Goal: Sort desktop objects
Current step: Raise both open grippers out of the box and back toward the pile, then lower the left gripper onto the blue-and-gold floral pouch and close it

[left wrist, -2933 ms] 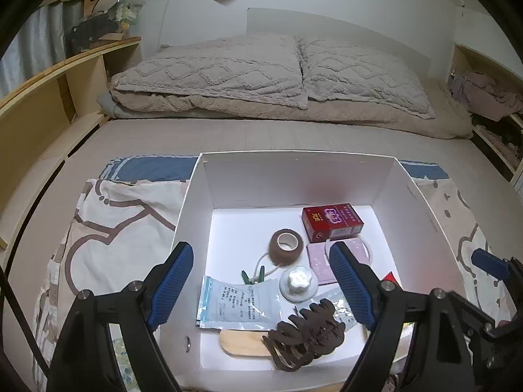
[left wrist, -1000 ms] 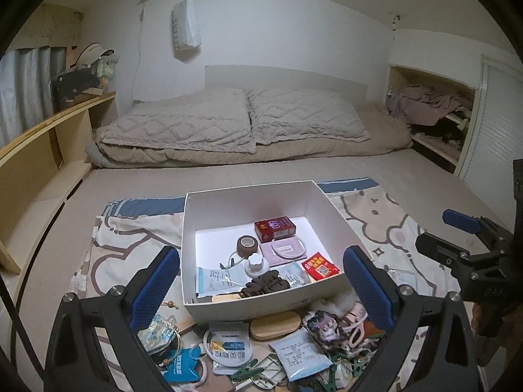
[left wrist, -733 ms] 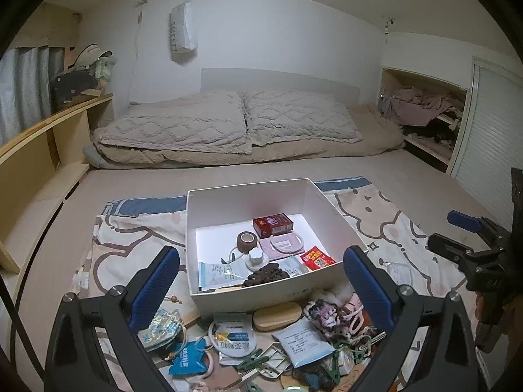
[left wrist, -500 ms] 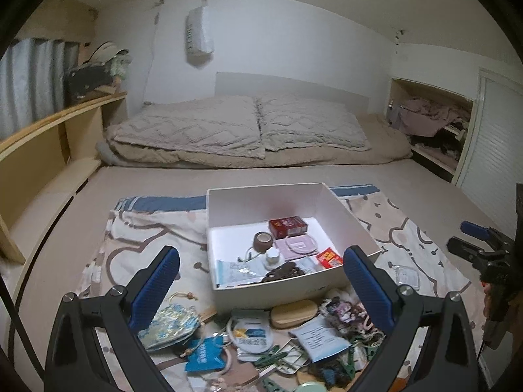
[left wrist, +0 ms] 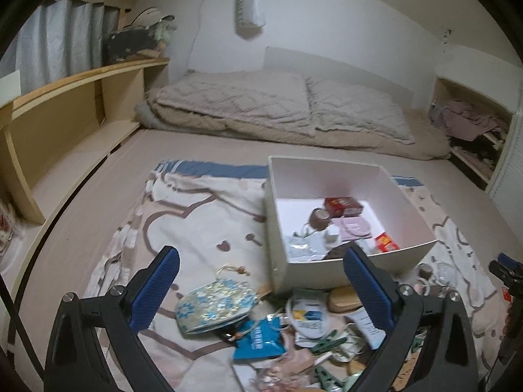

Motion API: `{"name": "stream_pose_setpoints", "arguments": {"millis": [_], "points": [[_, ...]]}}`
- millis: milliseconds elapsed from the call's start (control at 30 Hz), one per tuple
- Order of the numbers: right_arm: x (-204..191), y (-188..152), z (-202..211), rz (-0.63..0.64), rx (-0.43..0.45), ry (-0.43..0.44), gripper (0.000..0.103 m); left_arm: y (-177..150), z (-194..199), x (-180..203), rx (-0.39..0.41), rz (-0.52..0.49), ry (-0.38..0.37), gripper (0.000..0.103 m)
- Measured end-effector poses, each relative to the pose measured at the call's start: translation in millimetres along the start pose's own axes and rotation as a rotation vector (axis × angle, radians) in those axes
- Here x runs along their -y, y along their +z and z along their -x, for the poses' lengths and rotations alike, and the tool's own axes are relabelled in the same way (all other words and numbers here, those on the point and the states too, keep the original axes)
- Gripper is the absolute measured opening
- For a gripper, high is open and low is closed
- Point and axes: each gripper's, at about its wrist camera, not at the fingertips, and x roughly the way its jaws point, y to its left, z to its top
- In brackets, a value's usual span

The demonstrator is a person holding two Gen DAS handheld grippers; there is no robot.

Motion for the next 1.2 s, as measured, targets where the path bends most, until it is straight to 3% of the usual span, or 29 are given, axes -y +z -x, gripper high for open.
{"name": "stream_pose_setpoints", "arguments": {"millis": [300, 733, 933, 1200], "points": [[42.1, -28.6, -18.3, -0.090, -0.062, -0.118, 0.103, -15.8, -31.5, -19.9, -0.072, -0.019, 0.095, 0.101], [89.9, -94.5, -56.7, -0.133, -0.252, -0.259, 0.103, -33.4, -64.8, -58.0, -0.175, 0.027, 0.202, 0.101], [96.5, -107.7, -67.3, -0.143, -0.286, -0.266, 0.103, -43.9, -81.9, -81.1, -0.285, 0.159, 0.160, 0.101], [90.0, -120.8, -75.1, -0.098, -0.287, -0.298, 0.103, -48.1, -90.6, -86.3, -0.334, 0.259, 0.130, 0.101]]}}
